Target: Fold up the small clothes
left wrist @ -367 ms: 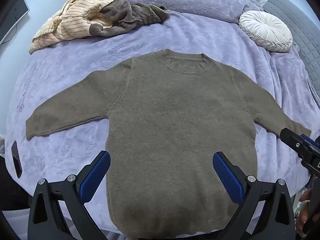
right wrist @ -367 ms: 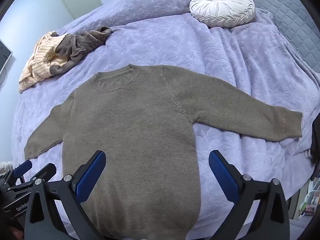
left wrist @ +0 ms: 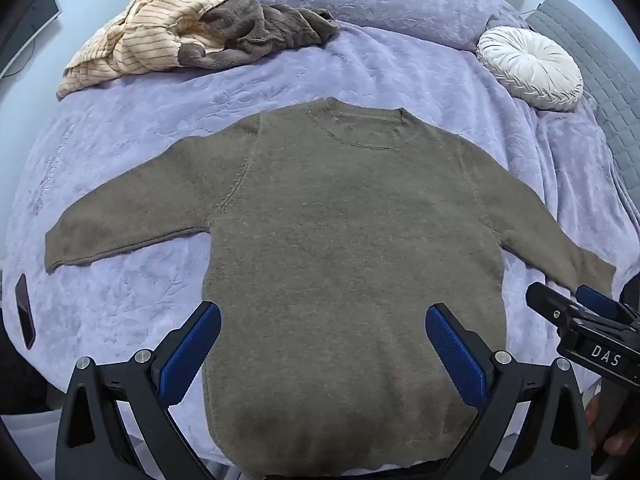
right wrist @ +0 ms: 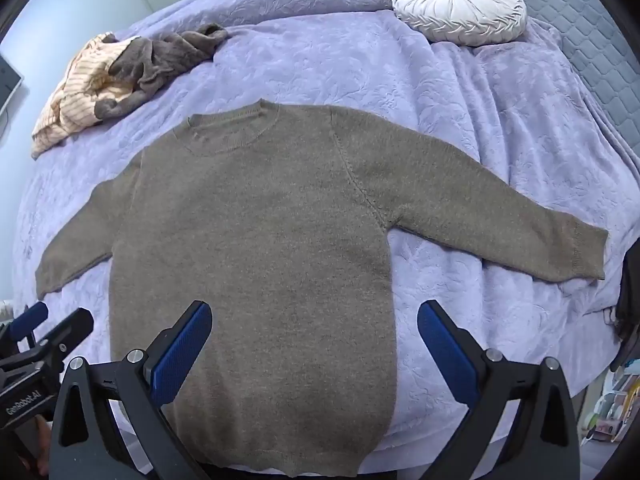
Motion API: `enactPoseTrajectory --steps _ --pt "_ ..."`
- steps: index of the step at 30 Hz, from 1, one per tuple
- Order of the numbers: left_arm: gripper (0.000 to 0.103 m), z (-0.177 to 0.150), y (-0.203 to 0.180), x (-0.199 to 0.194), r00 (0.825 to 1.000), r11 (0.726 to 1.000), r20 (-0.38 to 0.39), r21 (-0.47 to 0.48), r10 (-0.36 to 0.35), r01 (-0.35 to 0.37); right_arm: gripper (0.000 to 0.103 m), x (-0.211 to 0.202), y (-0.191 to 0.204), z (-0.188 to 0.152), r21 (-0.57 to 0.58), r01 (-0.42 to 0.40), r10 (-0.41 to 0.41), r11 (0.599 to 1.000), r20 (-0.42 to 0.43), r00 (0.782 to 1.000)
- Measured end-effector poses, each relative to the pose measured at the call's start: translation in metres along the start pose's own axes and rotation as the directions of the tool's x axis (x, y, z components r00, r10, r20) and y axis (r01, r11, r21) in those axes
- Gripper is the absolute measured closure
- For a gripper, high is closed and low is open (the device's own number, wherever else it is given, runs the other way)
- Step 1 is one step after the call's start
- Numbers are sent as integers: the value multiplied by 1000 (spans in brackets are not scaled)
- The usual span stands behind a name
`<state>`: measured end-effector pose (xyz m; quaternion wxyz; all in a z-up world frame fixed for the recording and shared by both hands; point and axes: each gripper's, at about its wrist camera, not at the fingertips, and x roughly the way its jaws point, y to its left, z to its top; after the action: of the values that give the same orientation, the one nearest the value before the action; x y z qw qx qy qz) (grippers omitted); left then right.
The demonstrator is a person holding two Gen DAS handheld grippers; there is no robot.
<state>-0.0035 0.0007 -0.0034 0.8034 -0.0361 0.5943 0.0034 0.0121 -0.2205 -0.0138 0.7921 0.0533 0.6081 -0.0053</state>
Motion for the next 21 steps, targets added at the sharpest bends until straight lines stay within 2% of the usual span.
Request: enactPoseTrajectory --steps 2,6,10,21 --pt "0 1 -1 2 1000 1000 -8 4 23 -23 1 5 -1 -1 5 4 -4 1000 -22 1000" --pt "0 3 -5 5 1000 1000 -30 20 3 -2 1 8 0 -5 6 -3 4 1000 -31 999" --pt "0 -1 -7 4 999 999 -33 39 16 -15 1 7 -1 -8 10 16 -16 1000 -39 999" --pt "0 -4 4 1 999 1000 -22 0 28 -28 1 10 -6 -9 38 15 -13 999 -56 998"
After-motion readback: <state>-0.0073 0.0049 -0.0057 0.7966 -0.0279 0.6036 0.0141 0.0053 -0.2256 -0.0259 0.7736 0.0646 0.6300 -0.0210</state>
